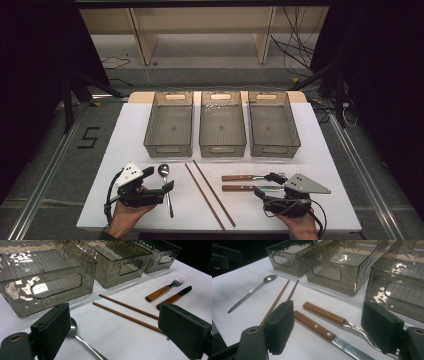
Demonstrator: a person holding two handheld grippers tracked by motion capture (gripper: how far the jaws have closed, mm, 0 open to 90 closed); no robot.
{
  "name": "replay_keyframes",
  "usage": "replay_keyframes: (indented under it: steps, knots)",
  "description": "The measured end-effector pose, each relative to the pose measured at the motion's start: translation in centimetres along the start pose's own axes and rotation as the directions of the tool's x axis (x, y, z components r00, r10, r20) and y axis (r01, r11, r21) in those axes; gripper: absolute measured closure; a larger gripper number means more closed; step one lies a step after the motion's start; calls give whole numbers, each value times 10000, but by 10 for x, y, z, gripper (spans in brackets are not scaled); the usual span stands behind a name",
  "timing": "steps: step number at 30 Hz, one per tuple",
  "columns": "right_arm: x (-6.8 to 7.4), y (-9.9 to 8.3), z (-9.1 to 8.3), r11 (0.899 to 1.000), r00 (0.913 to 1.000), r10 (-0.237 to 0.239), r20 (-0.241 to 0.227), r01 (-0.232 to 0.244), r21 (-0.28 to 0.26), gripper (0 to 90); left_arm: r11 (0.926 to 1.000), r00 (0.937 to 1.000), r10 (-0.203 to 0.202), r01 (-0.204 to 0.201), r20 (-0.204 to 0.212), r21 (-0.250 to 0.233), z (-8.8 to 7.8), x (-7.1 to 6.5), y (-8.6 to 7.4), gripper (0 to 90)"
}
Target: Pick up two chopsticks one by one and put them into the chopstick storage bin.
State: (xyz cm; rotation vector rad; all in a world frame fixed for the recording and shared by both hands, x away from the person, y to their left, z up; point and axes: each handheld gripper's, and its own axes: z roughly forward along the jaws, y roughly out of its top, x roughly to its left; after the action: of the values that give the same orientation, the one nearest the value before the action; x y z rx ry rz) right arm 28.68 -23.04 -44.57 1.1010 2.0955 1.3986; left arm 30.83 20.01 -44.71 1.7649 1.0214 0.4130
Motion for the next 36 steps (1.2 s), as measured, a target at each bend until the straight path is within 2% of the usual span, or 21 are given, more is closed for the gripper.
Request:
replay_keyframes:
  steps: [17, 21, 24, 26, 29, 33, 35, 36]
  knots:
    - [8, 4, 5, 9978, 10000, -83, 43, 80, 658, 279, 10000, 10000, 0, 0, -22, -2, 0, 0, 0, 107]
    - [12, 7, 7, 9952, 9999, -89, 107, 79, 974, 290, 10000, 10000, -4, 4, -38, 3, 0, 0, 0, 107]
    - [25, 15, 12, 9864, 9999, -108, 0, 107, 1638, 302, 10000, 10000, -12, 12, -46, 9, 0, 0, 0, 107]
    - [33, 20, 17, 9784, 9996, -36, -262, 90, 2064, 315, 10000, 10000, -22, 22, -40, 3, 0, 0, 0, 107]
    - [48, 27, 27, 9544, 9983, -204, -545, 357, 2965, 337, 10000, 10000, -9, 9, -30, -2, 0, 0, 0, 107]
    - [62, 36, 42, 9125, 9965, -536, -635, 747, 4021, 371, 10000, 10000, 9, -10, -27, -10, 0, 1, 1, 107]
    - [67, 38, 51, 8834, 9945, -706, -775, 985, 4582, 371, 10000, 10000, 18, -18, -23, -30, -1, 1, 1, 107]
    - [68, 39, 55, 8724, 9936, -760, -833, 1067, 4770, 373, 10000, 10000, 18, -18, -23, -30, -1, 1, 1, 107]
